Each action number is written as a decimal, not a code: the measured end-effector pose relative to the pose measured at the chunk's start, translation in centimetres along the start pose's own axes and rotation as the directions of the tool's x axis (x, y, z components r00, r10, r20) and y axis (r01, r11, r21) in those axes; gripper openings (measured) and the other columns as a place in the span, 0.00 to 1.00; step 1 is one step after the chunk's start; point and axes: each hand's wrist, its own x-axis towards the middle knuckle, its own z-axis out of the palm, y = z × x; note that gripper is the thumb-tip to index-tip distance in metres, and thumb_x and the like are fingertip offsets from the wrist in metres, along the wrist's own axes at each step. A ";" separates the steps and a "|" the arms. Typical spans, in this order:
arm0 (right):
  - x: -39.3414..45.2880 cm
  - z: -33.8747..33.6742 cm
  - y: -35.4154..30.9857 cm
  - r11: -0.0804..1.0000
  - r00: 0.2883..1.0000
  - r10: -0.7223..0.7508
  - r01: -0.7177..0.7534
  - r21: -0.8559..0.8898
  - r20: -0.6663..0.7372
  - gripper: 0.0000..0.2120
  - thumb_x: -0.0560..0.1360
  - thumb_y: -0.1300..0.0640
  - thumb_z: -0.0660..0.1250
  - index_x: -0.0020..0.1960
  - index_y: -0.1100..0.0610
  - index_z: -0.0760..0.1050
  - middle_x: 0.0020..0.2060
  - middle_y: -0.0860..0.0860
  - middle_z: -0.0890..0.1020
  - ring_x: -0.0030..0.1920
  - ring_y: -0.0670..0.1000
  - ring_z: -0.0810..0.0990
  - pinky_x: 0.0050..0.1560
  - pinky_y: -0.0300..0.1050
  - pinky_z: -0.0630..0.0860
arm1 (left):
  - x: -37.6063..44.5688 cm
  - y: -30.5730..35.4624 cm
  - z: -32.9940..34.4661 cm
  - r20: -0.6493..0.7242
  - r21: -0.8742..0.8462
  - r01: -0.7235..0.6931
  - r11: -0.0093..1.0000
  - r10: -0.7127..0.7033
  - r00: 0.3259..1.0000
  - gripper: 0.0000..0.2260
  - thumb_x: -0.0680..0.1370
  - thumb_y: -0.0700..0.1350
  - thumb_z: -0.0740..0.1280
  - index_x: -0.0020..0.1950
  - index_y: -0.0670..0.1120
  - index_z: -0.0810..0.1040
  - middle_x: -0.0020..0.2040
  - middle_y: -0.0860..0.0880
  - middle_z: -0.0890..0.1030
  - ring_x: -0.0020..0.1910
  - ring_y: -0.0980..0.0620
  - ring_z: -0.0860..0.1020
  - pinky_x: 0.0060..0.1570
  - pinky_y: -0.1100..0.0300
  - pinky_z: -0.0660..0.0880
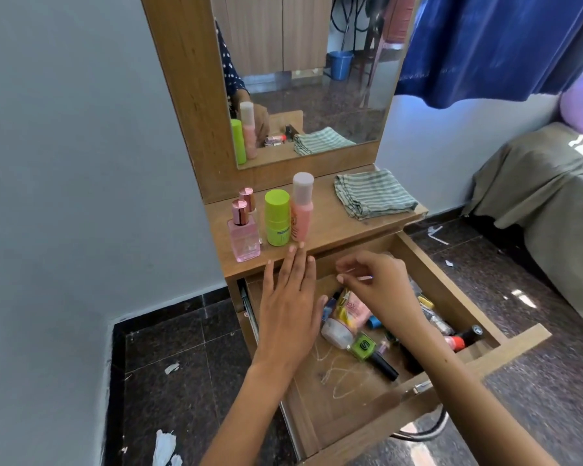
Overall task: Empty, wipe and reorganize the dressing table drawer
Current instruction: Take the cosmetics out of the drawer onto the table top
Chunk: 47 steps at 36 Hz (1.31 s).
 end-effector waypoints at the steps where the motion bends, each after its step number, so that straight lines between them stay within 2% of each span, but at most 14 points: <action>1: -0.2 0.0 0.4 1.000 1.000 0.002 -0.002 -0.022 0.012 0.09 0.71 0.62 0.73 0.50 0.54 0.81 0.44 0.46 0.83 0.46 0.42 0.81 0.51 0.28 0.74 | 0.0 0.3 0.0 0.002 -0.060 -0.020 0.998 0.020 1.000 0.22 0.77 0.51 0.62 0.68 0.42 0.72 0.72 0.43 0.69 0.73 0.46 0.64 0.72 0.50 0.52; 2: -0.4 0.0 0.8 0.999 1.000 0.008 -0.007 -0.038 0.026 0.09 0.70 0.63 0.73 0.50 0.54 0.81 0.43 0.44 0.82 0.45 0.43 0.81 0.52 0.33 0.77 | 0.0 0.5 0.0 0.016 -0.128 -0.037 0.991 0.039 0.999 0.20 0.77 0.51 0.64 0.66 0.44 0.74 0.69 0.44 0.73 0.70 0.46 0.69 0.71 0.52 0.56; 4: -0.8 -0.1 1.3 0.997 0.999 0.014 -0.010 -0.079 0.052 0.10 0.69 0.65 0.73 0.48 0.54 0.81 0.40 0.38 0.79 0.44 0.43 0.82 0.50 0.46 0.80 | 0.0 1.2 -0.4 0.082 -0.235 -0.026 0.972 0.047 0.996 0.14 0.77 0.54 0.65 0.59 0.49 0.78 0.58 0.50 0.80 0.58 0.50 0.76 0.58 0.58 0.61; 6: -1.2 -0.3 1.8 0.989 0.998 0.034 -0.026 -0.143 0.055 0.10 0.70 0.65 0.72 0.48 0.52 0.81 0.38 0.36 0.78 0.42 0.43 0.81 0.48 0.49 0.80 | 0.1 1.9 -0.6 0.236 -0.265 0.052 0.963 0.013 0.972 0.16 0.77 0.60 0.61 0.54 0.51 0.80 0.51 0.53 0.81 0.53 0.52 0.76 0.52 0.58 0.60; 10: -2.1 -0.8 2.5 0.978 0.992 0.120 -0.110 -0.179 0.043 0.11 0.71 0.64 0.70 0.49 0.51 0.81 0.43 0.44 0.84 0.43 0.45 0.83 0.50 0.50 0.80 | 0.5 3.3 0.5 0.393 -0.221 0.122 0.968 -0.026 0.919 0.20 0.72 0.64 0.66 0.53 0.50 0.78 0.51 0.51 0.81 0.54 0.50 0.76 0.56 0.54 0.64; 15: -3.0 -1.0 2.6 0.961 0.982 0.187 -0.174 -0.214 0.042 0.11 0.72 0.63 0.70 0.52 0.52 0.81 0.44 0.45 0.85 0.44 0.44 0.82 0.51 0.47 0.79 | 1.9 4.8 1.7 0.496 -0.070 0.124 0.990 -0.074 0.865 0.25 0.68 0.61 0.73 0.57 0.48 0.75 0.55 0.48 0.81 0.58 0.48 0.76 0.59 0.54 0.64; 20: -3.9 -0.6 2.8 0.944 0.969 0.238 -0.213 -0.253 0.072 0.09 0.72 0.59 0.70 0.51 0.50 0.81 0.45 0.45 0.85 0.45 0.44 0.82 0.49 0.48 0.80 | 2.7 5.7 2.0 0.467 -0.020 0.152 0.988 -0.125 0.875 0.16 0.73 0.55 0.69 0.52 0.44 0.78 0.52 0.44 0.81 0.54 0.45 0.78 0.54 0.54 0.68; 24: -5.1 -0.6 2.7 0.941 0.962 0.270 -0.252 -0.223 0.050 0.03 0.73 0.54 0.72 0.46 0.51 0.82 0.39 0.45 0.84 0.40 0.42 0.81 0.45 0.45 0.81 | 2.2 5.7 1.6 0.411 -0.065 0.204 0.977 -0.160 0.897 0.17 0.73 0.56 0.68 0.50 0.43 0.78 0.50 0.44 0.81 0.52 0.44 0.78 0.45 0.55 0.70; 27: -6.0 -0.9 2.4 0.940 0.954 0.298 -0.287 -0.185 0.031 0.08 0.73 0.47 0.71 0.44 0.51 0.82 0.35 0.45 0.83 0.35 0.42 0.80 0.40 0.45 0.80 | 1.6 5.2 0.5 0.337 -0.162 0.217 0.963 -0.153 0.929 0.19 0.72 0.61 0.68 0.45 0.45 0.77 0.42 0.47 0.81 0.44 0.47 0.79 0.37 0.57 0.67; 30: -6.6 -1.1 1.9 0.937 0.942 0.333 -0.325 -0.124 0.046 0.14 0.73 0.42 0.68 0.41 0.52 0.82 0.31 0.47 0.82 0.32 0.43 0.80 0.36 0.43 0.80 | 1.0 4.5 -1.0 0.263 -0.223 0.226 0.948 -0.164 0.951 0.17 0.67 0.63 0.71 0.42 0.50 0.77 0.35 0.54 0.76 0.34 0.55 0.74 0.29 0.63 0.63; 32: -6.9 -1.1 1.4 0.952 0.952 0.305 -0.305 -0.035 0.015 0.14 0.72 0.41 0.68 0.44 0.52 0.82 0.33 0.46 0.83 0.34 0.41 0.81 0.41 0.43 0.81 | 0.6 4.1 -1.4 0.173 -0.278 0.227 0.933 -0.184 0.968 0.18 0.66 0.65 0.70 0.44 0.51 0.77 0.36 0.55 0.77 0.35 0.55 0.76 0.31 0.63 0.68; 34: -6.9 -0.9 0.8 0.964 0.965 0.258 -0.253 0.080 -0.047 0.14 0.72 0.42 0.69 0.48 0.52 0.83 0.37 0.44 0.84 0.38 0.39 0.81 0.44 0.42 0.81 | 0.3 3.8 -1.6 0.087 -0.370 0.251 0.895 -0.235 0.968 0.21 0.65 0.67 0.68 0.47 0.52 0.78 0.39 0.54 0.80 0.38 0.53 0.79 0.37 0.56 0.75; 39: -5.6 -0.6 -1.4 0.940 0.953 0.210 -0.135 0.315 -0.217 0.15 0.69 0.50 0.75 0.53 0.55 0.82 0.42 0.44 0.85 0.41 0.37 0.83 0.44 0.32 0.79 | 0.6 4.2 -2.6 -0.065 -0.475 0.255 0.842 -0.323 0.944 0.21 0.69 0.65 0.67 0.54 0.54 0.77 0.44 0.55 0.81 0.42 0.52 0.80 0.40 0.52 0.76; 47: -1.4 -0.3 -3.0 0.926 0.909 0.178 -0.026 0.376 -0.376 0.17 0.66 0.54 0.78 0.53 0.54 0.80 0.42 0.41 0.84 0.40 0.37 0.82 0.40 0.27 0.75 | 3.4 4.1 -1.3 -0.182 -0.623 0.158 0.766 -0.338 0.923 0.18 0.77 0.52 0.67 0.65 0.49 0.74 0.57 0.53 0.80 0.55 0.55 0.78 0.49 0.55 0.76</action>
